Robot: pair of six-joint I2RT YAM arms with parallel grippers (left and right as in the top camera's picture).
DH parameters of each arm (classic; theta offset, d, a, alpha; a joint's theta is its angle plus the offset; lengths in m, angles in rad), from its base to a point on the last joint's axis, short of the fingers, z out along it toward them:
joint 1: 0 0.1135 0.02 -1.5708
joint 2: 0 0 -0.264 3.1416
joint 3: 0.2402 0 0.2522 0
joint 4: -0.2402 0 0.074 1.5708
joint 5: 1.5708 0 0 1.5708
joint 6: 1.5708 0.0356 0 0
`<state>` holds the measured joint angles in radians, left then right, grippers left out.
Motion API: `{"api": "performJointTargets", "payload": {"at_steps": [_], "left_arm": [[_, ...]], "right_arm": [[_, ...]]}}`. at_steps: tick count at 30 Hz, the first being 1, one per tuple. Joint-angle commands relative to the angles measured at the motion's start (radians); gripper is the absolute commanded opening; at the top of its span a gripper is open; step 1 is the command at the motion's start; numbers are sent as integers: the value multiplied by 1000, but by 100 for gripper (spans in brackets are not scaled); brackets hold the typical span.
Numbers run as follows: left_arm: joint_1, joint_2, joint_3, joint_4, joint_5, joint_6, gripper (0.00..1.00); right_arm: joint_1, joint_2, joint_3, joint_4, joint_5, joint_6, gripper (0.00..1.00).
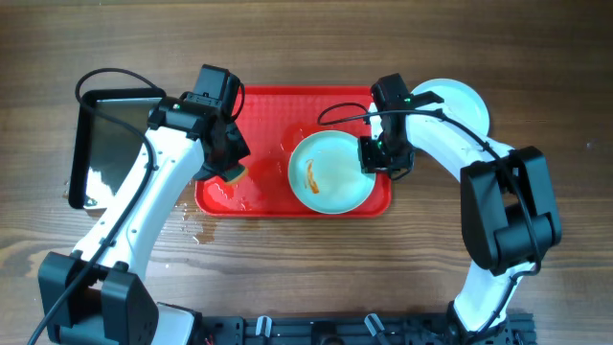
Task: Clean dirty plates on tray and stack at the side
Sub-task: 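Move the right gripper back and grasp the rim of the last plate, then scrub the last plate with the sponge in the left gripper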
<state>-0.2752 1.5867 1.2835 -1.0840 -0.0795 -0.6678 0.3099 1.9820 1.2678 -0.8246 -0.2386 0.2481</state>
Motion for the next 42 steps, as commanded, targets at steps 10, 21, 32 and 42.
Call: {"api": "performJointTargets", "payload": {"at_steps": [10, 21, 32, 42], "left_arm": [[-69, 16, -5, 105, 138, 114, 4], [-76, 179, -8, 142, 148, 191, 4], [-129, 278, -8, 247, 353, 271, 4], [-149, 325, -8, 227, 254, 261, 4]], "right_arm": [[143, 42, -42, 189, -77, 206, 4], [188, 42, -46, 296, -10, 339, 4], [253, 42, -49, 290, -19, 359, 4], [256, 42, -49, 277, -16, 361, 4]]}}
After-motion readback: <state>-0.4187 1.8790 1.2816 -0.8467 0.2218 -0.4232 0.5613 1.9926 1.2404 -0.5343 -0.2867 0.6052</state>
